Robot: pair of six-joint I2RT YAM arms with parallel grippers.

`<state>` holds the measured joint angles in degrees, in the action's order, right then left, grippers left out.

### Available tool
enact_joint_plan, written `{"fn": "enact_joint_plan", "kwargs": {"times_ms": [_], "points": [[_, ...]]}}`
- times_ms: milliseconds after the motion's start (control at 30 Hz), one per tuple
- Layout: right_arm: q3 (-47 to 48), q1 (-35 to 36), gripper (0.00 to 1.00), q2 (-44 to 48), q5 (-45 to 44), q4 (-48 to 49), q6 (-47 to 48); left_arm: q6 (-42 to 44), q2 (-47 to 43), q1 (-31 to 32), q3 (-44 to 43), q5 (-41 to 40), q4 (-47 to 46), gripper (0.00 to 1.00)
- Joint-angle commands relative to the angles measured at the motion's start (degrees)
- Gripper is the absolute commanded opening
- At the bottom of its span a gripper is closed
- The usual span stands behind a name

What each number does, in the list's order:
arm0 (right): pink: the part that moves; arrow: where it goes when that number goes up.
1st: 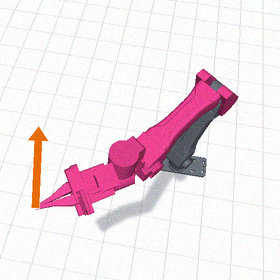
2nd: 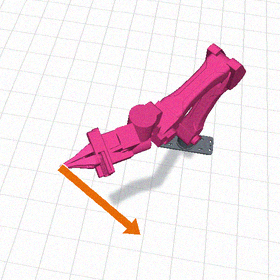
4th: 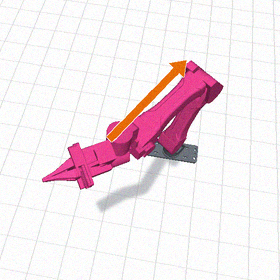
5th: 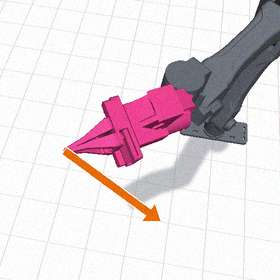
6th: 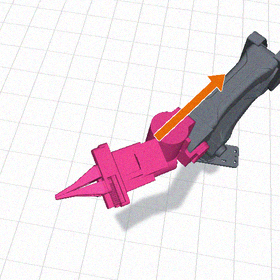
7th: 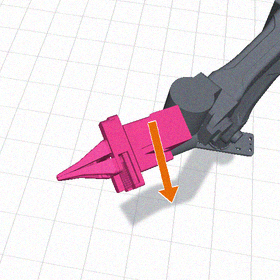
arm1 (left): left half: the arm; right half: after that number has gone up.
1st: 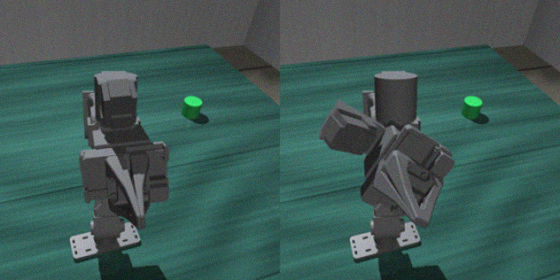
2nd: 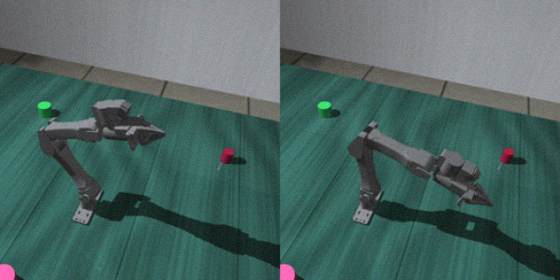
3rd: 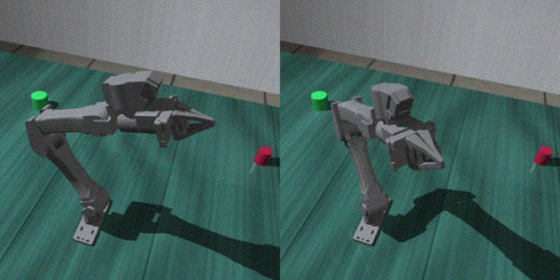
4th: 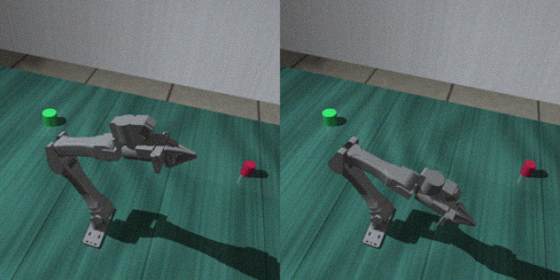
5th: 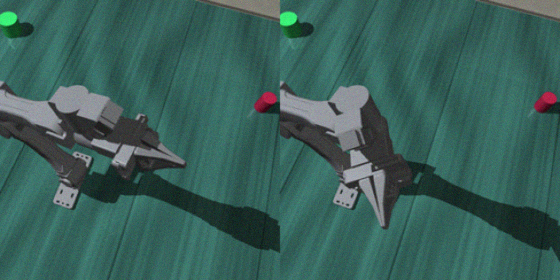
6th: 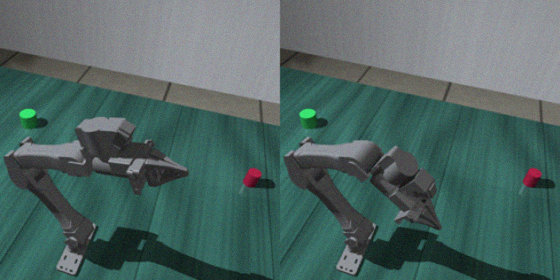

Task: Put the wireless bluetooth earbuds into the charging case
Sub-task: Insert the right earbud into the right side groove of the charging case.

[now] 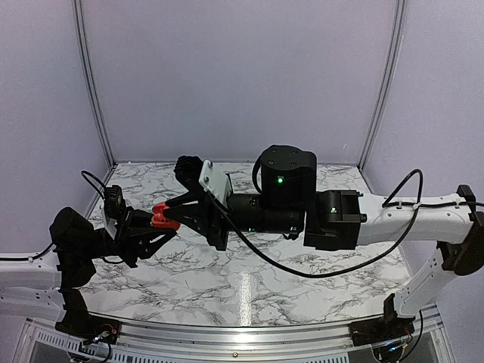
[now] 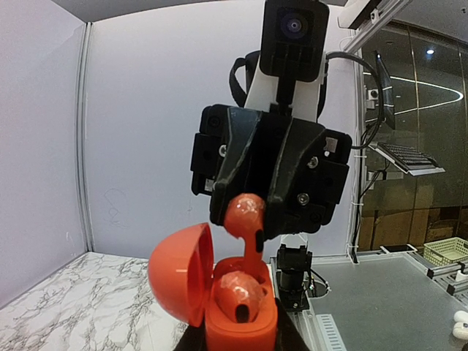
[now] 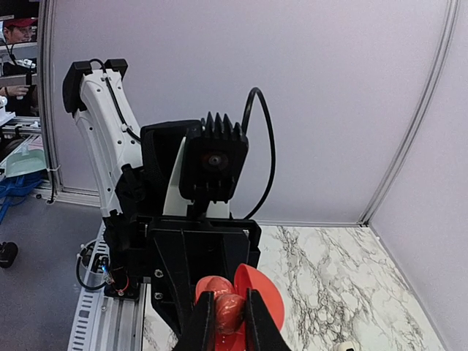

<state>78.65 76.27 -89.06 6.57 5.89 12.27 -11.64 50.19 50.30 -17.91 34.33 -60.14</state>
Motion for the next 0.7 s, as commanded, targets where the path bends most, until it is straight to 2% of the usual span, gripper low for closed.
{"fn": "enact_joint_plan", "kwargs": {"times_ms": [0,333,467,500,667], "points": [[-1.2,0.5,0.06,-0.9,1.0,1.4,-1.3,-0.4,-0.8,0.1,-1.3,-1.3,-2.6,0.00],[-2.1,0.5,0.06,-1.6,0.5,1.0,-2.0,-0.7,-1.0,0.1,-1.2,-1.8,-2.5,0.00],[-3.3,0.5,0.13,-0.5,-0.4,0.4,-2.3,-0.7,-1.3,0.1,-1.0,-1.9,-2.4,0.00],[-3.6,0.4,0.18,-0.2,-0.7,0.3,-2.3,-0.7,-1.3,0.1,-1.0,-1.8,-2.4,0.00],[-3.1,0.5,0.20,0.2,-1.8,-1.0,-1.6,-0.7,-1.2,0.1,-1.2,-1.8,-2.4,0.00]]}}
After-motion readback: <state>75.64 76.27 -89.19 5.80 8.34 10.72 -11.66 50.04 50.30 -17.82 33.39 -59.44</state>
